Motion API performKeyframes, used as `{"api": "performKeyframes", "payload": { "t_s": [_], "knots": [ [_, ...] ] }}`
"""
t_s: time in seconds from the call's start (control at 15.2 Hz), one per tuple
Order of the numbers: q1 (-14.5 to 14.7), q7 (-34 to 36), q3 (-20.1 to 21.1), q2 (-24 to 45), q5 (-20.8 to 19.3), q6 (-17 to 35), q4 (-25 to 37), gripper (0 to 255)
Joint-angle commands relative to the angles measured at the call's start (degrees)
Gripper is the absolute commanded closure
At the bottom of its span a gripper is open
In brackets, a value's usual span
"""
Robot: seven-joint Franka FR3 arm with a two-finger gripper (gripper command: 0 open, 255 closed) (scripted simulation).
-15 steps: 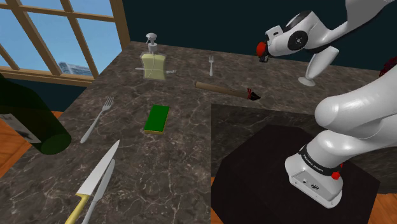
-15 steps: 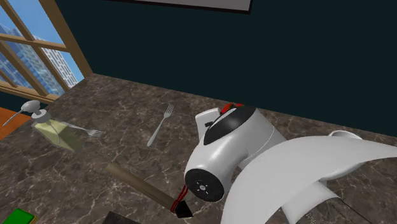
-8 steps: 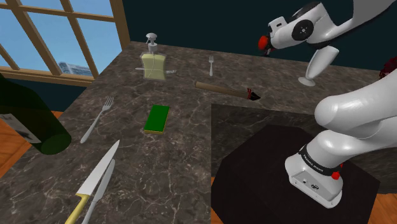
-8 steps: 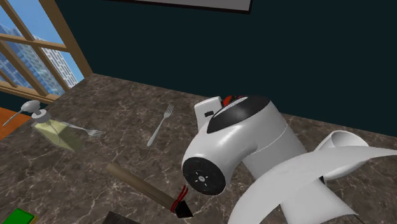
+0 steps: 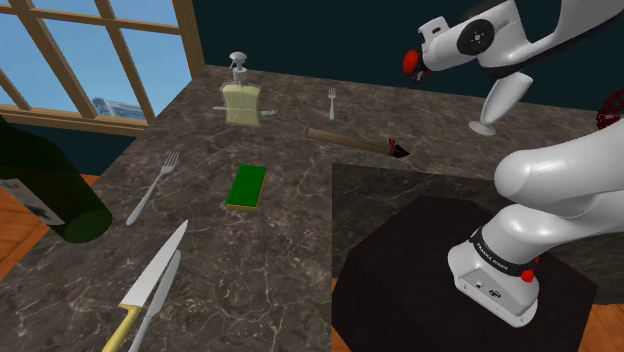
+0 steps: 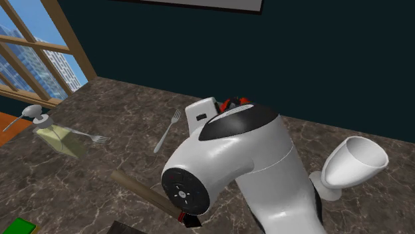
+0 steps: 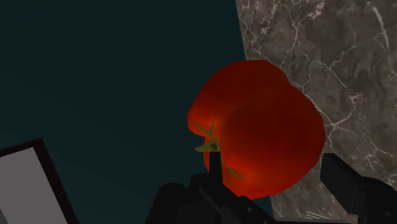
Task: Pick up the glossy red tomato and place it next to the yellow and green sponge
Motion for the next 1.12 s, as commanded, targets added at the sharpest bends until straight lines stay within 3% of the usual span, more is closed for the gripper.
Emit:
{"api": "performKeyframes", "payload": {
  "t_s": [0.0, 0.4, 0.66, 1.06],
  "knots": [
    [0.52, -1.71, 1.85, -3.52, 4.64, -0.32, -3.08, 255],
    [3.88, -12.04, 8.12, -13.87, 24.94, -1.76, -11.25, 255],
    [11.27, -19.47, 9.91, -18.46, 39.06, -6.22, -15.18, 255],
    [23.26, -23.78, 13.4, -20.99, 53.39, -16.71, -16.37, 255]
  ]
}}
